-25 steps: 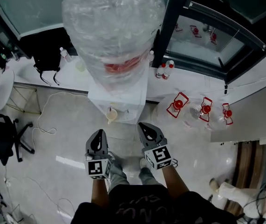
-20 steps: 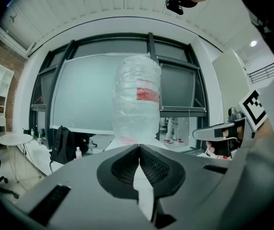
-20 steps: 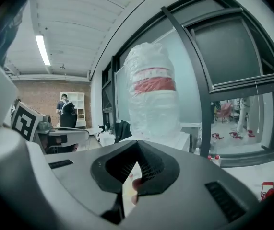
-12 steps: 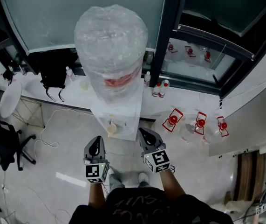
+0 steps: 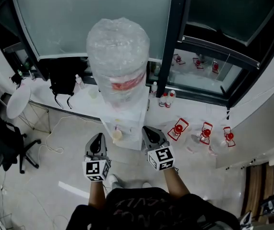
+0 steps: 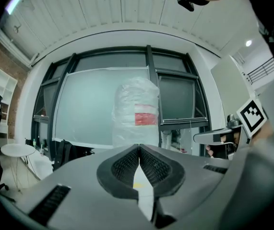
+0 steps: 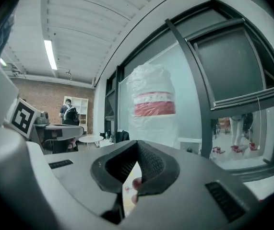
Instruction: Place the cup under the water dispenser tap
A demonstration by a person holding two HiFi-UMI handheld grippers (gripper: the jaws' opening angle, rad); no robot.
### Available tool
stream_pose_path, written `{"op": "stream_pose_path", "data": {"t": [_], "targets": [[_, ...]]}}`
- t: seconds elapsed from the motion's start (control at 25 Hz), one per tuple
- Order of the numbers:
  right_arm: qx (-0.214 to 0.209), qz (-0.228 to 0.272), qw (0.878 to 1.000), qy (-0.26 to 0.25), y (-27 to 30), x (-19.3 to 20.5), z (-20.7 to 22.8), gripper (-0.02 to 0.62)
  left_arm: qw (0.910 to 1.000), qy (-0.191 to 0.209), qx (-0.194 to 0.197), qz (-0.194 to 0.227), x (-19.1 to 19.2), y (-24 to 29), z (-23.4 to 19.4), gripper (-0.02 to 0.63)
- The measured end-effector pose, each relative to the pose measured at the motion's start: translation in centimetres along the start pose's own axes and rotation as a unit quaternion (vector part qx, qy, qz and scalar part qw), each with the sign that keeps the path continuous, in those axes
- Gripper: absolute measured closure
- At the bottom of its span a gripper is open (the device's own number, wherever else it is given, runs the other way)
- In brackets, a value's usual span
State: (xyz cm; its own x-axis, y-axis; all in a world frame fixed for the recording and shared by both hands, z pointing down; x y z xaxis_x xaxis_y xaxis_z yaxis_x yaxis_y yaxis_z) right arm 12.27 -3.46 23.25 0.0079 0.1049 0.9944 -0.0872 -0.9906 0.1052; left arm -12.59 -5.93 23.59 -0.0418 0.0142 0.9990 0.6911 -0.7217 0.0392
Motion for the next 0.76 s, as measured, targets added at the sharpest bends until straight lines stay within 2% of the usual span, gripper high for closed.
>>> {"op": "stream_pose_path", "data": {"t": [0.2, 0.76], "targets": [[-0.004, 0.005, 1.0, -0.006, -0.2, -0.8, 0.2, 0.583, 0.9999, 0.016, 0.007, 0.001, -1.0, 0.0, 0.3, 0.589], [-0.003, 0.002, 1.0, -0.027, 2.0, -1.4, 0.2, 0.583, 0.9997, 0.016, 0.015, 0.012, -2.2, 1.8, -1.7, 0.589]]}}
Point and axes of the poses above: the fingertips, and each gripper's own axes: y forward along the fingers, z to its right, x out of its underside, the point moved 8 cm from there along -y, backward along the fingers, and after that the axes turned 14 degrees about x, right-handed, at the moved point
